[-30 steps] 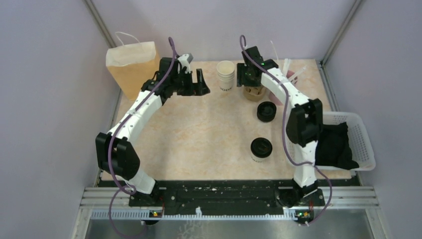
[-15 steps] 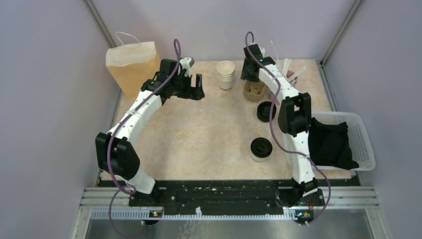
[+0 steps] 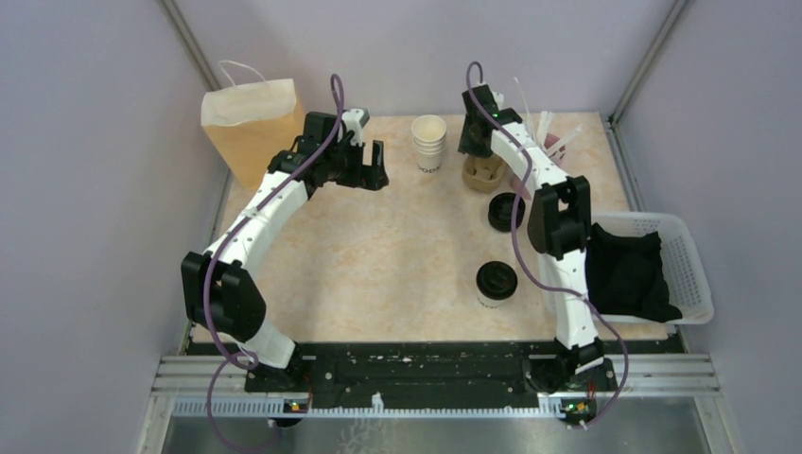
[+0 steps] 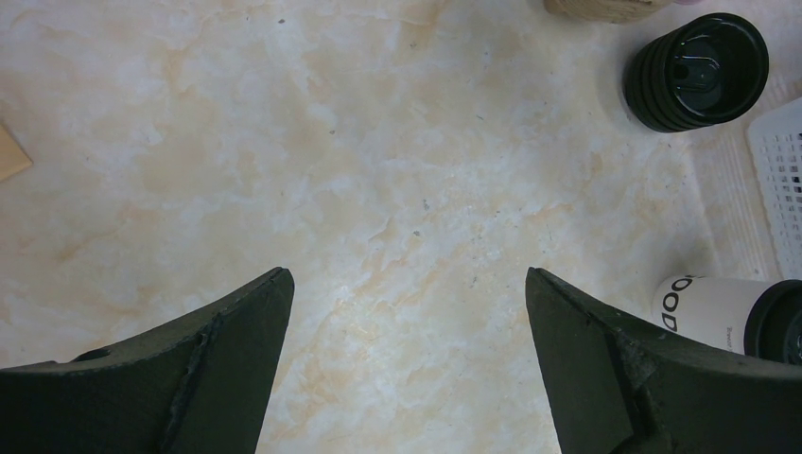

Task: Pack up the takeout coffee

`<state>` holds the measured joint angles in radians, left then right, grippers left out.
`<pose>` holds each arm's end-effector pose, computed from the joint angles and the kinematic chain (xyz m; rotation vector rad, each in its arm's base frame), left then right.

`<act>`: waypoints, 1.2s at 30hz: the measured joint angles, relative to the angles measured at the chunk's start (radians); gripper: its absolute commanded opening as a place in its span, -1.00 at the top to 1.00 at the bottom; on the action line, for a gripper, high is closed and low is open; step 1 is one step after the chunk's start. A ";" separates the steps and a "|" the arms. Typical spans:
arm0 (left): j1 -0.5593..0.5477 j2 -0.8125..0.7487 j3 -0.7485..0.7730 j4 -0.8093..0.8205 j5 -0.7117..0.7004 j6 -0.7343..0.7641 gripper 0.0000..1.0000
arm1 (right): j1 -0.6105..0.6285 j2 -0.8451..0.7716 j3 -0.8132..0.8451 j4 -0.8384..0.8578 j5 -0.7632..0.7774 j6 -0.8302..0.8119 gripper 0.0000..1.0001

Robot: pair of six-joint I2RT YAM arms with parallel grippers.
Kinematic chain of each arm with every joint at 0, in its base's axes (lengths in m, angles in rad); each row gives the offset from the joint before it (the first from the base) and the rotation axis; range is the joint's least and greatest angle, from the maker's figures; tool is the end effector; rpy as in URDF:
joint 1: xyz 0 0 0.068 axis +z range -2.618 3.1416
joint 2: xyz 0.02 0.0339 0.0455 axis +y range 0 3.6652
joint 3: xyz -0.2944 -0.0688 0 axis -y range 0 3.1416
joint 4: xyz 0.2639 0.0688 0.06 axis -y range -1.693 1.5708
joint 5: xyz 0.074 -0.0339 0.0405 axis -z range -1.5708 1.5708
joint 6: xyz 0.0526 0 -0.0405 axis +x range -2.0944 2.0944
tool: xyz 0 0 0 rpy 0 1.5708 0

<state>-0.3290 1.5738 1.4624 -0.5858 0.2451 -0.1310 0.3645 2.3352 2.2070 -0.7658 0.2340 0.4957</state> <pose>0.3609 -0.1367 0.3579 0.3578 2.2684 -0.5190 0.5384 0.1924 0.2542 0.2598 2.4200 0.0971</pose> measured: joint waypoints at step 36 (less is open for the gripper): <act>0.000 0.000 0.000 0.001 0.032 -0.009 -0.97 | 0.000 0.006 -0.001 -0.037 -0.004 -0.029 0.77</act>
<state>-0.3294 1.5738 1.4624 -0.5846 0.2768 -0.1398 0.3645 2.3413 2.2059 -0.8028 0.2302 0.4667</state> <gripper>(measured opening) 0.986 0.204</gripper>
